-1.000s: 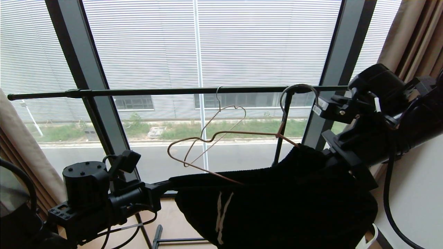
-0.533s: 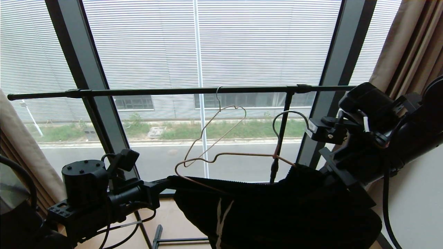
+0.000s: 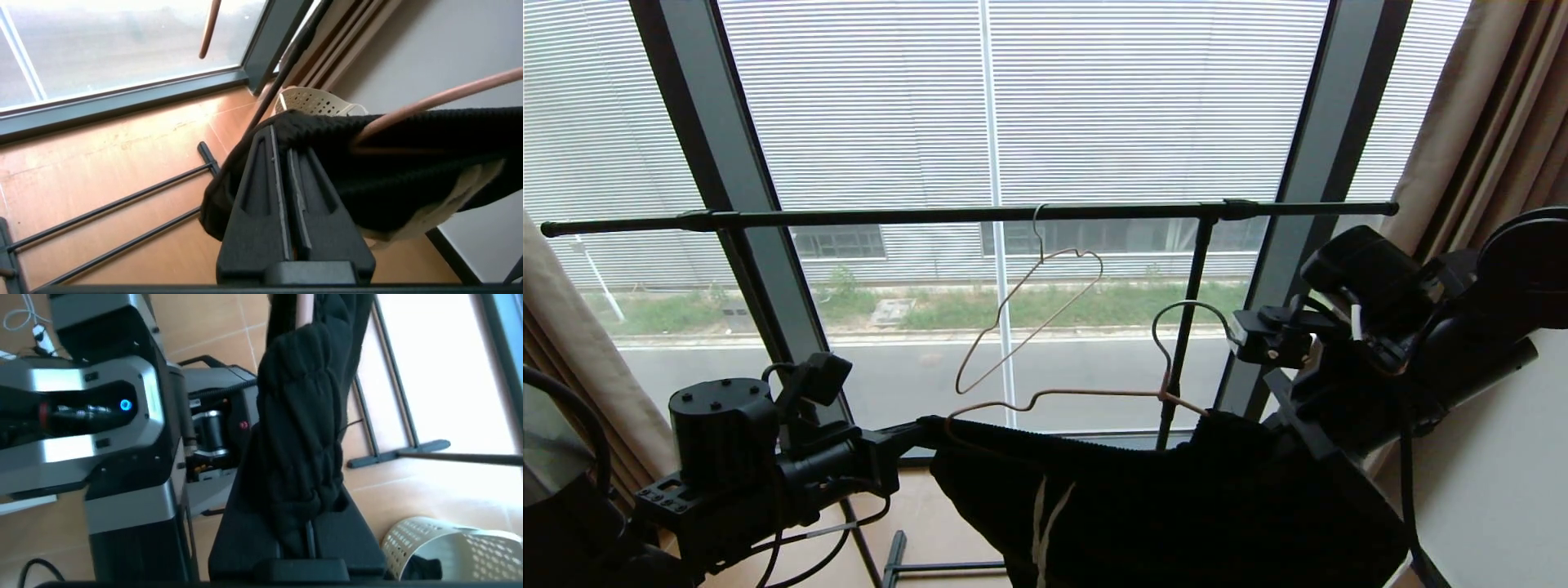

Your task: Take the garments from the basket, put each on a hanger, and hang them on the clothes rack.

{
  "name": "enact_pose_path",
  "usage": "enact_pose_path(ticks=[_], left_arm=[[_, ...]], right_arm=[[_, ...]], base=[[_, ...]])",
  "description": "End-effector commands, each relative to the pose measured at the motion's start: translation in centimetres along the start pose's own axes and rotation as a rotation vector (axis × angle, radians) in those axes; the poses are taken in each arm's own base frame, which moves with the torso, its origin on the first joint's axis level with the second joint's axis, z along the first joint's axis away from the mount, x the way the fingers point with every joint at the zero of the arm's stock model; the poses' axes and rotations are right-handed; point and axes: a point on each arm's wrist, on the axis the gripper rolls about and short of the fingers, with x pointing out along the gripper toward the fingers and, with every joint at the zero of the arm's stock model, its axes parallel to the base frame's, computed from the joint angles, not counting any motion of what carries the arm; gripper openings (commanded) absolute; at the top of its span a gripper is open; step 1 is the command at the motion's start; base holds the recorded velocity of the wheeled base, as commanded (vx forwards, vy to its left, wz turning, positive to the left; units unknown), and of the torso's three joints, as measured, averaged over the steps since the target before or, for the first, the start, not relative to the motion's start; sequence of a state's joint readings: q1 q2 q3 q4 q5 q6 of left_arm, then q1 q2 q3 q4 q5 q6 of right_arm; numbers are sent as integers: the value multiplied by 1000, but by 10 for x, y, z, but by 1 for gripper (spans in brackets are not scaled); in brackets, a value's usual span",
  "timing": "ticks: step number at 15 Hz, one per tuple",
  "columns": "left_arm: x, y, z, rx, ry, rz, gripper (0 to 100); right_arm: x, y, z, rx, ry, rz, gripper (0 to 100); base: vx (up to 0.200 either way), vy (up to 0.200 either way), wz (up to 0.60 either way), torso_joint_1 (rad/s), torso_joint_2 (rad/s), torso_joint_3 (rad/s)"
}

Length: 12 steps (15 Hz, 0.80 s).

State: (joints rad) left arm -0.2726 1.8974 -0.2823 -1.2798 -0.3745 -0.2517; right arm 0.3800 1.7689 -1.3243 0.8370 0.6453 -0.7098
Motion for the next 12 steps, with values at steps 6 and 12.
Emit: enact_pose_path(ticks=[6,12], left_arm=[[0,0,1,3,-3,-1,0],[0,0,0,4,-2,-2,0]], right_arm=[[18,-8,-11,32,55,6,0],[24,-13,-14,48,98,-14,0]], base=[[0,0,0,0,0,0],[0,0,0,0,0,0]])
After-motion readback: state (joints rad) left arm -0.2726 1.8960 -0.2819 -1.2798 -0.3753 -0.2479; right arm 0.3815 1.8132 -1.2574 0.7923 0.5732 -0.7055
